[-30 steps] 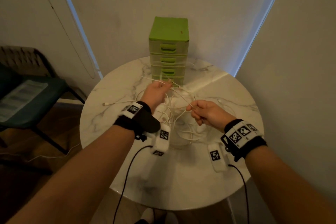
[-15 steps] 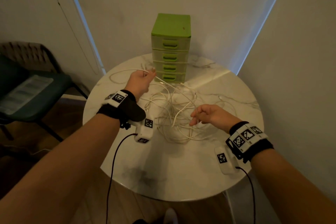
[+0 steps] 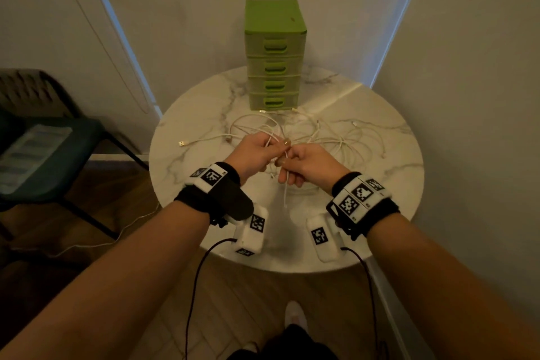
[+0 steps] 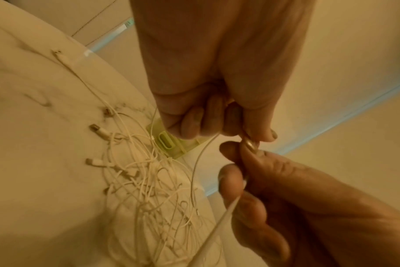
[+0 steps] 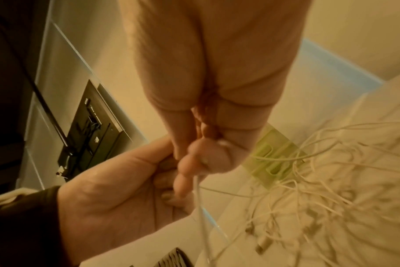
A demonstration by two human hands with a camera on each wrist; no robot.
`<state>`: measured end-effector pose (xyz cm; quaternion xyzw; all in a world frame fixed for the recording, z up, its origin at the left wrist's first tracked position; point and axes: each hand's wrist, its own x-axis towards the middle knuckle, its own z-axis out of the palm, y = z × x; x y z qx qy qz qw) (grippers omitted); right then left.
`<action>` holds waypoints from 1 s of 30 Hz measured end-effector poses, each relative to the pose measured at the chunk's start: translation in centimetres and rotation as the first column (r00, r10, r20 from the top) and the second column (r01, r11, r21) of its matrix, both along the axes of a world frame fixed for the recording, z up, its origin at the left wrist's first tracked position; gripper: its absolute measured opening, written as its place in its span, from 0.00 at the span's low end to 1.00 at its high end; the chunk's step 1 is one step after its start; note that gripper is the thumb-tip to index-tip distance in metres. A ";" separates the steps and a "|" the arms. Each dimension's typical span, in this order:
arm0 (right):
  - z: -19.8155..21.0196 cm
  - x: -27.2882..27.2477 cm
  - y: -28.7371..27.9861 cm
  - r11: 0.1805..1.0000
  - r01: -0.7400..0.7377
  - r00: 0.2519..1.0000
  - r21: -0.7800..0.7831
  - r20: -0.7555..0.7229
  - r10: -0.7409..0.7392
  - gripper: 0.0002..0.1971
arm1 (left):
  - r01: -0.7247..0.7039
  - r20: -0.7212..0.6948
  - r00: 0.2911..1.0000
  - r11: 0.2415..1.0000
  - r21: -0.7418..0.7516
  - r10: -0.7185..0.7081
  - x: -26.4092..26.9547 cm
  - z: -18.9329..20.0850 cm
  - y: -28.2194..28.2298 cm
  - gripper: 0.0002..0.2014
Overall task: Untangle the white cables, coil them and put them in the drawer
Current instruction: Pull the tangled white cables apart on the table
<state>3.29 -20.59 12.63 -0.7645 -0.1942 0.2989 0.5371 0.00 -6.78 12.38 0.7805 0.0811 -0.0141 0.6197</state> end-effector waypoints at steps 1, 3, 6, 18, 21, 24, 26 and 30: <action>-0.1 -1.0 0.0 1.000 -0.015 0.999 0.000 -0.046 0.015 0.08 | 0.020 -0.020 1.000 1.000 0.009 -0.020 -0.7 -0.2 0.3 0.08; -0.6 -2.9 -0.5 0.997 -0.074 0.989 -0.026 -0.128 0.070 0.07 | -0.020 -0.065 0.998 0.999 -0.040 0.018 -1.8 -0.5 1.0 0.11; -2.2 -5.6 -2.2 0.970 -0.173 0.959 -0.170 -0.254 0.127 0.06 | -0.239 -0.120 0.970 0.931 -0.275 0.213 -2.4 -0.4 2.6 0.15; -2.5 -6.6 -1.1 0.990 0.090 0.996 -0.108 0.021 -0.088 0.28 | 0.226 -0.144 0.961 0.969 -0.096 -0.238 -4.8 -1.7 -0.2 0.16; -2.7 -6.3 -0.3 0.991 0.126 0.992 -0.053 -0.011 -0.126 0.15 | 0.252 -0.146 0.958 0.968 0.018 -0.247 -4.6 -2.1 -1.2 0.14; -4.7 -6.5 -2.1 0.969 0.205 0.975 -0.142 -0.063 -0.215 0.10 | 0.195 -0.152 0.973 0.972 0.127 -0.175 -3.5 -2.5 -1.4 0.11; -6.3 -6.5 -4.3 0.933 0.184 0.969 -0.309 -0.101 -0.225 0.14 | 0.180 -0.126 0.980 0.958 0.223 -0.155 -2.6 -2.6 -1.6 0.10; -7.6 -4.9 -8.4 0.819 0.152 0.967 -0.554 -0.087 -0.239 0.36 | 0.265 -0.113 0.964 0.865 0.426 -0.239 -0.6 -2.1 -2.4 0.15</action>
